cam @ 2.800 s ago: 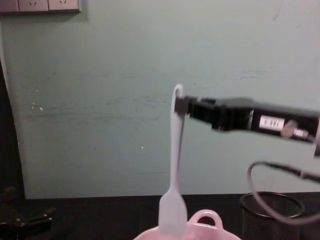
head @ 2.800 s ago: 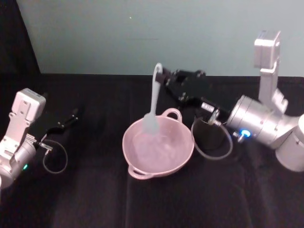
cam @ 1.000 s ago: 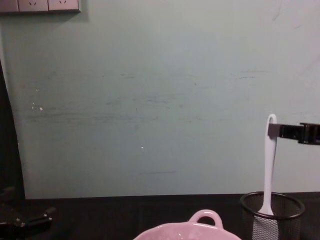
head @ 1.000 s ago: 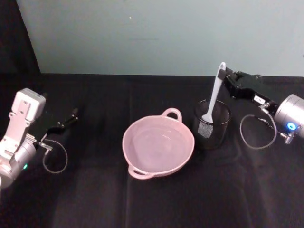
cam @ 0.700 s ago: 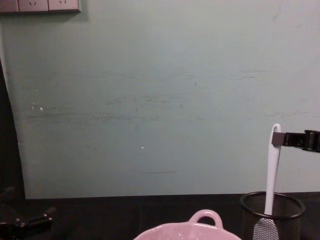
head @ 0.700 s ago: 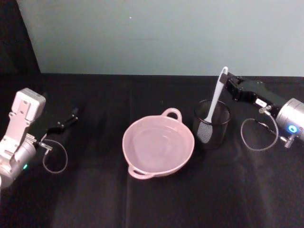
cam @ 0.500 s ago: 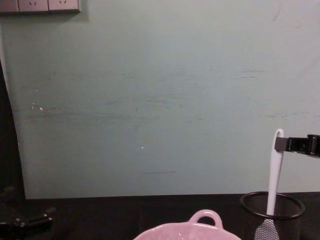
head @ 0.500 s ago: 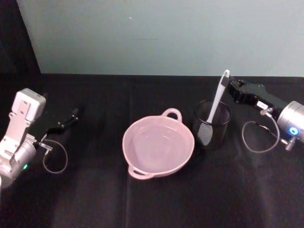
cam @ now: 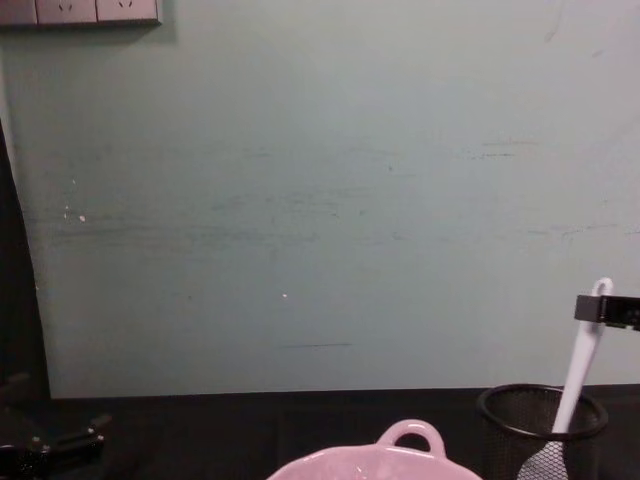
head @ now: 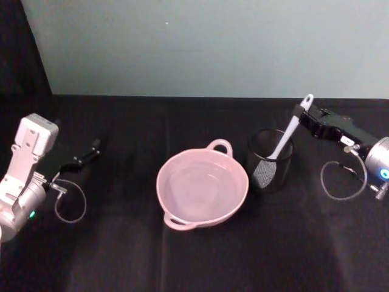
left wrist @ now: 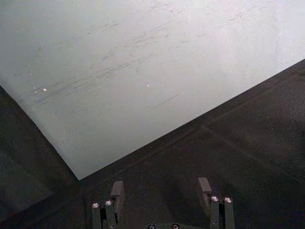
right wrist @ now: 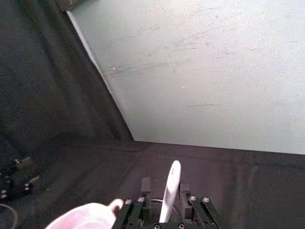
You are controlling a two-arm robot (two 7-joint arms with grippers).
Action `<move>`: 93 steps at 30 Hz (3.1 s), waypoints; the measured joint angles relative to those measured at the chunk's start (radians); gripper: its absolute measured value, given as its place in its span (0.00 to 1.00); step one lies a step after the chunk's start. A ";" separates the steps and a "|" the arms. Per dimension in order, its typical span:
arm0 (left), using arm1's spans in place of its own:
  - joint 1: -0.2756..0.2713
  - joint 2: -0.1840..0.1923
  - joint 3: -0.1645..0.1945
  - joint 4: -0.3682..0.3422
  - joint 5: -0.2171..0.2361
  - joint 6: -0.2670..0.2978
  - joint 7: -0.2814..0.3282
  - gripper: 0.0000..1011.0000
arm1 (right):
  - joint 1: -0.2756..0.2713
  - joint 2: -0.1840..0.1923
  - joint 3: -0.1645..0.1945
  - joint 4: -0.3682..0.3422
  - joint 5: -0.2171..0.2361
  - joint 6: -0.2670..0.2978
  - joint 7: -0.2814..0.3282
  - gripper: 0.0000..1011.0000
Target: Use the one hand to pick up the spoon and stir the clear water in the bowl.
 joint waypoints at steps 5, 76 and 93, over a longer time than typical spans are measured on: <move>0.000 0.000 0.000 0.000 0.000 0.000 0.000 1.00 | -0.007 0.021 0.009 -0.005 -0.016 0.000 -0.022 0.51; 0.000 0.000 0.000 0.000 0.000 0.000 0.000 1.00 | 0.113 -0.082 -0.094 0.371 -0.446 -0.285 -0.097 0.99; 0.000 0.000 0.000 0.000 0.000 0.000 0.000 1.00 | 0.111 -0.080 -0.095 0.369 -0.445 -0.291 -0.097 0.99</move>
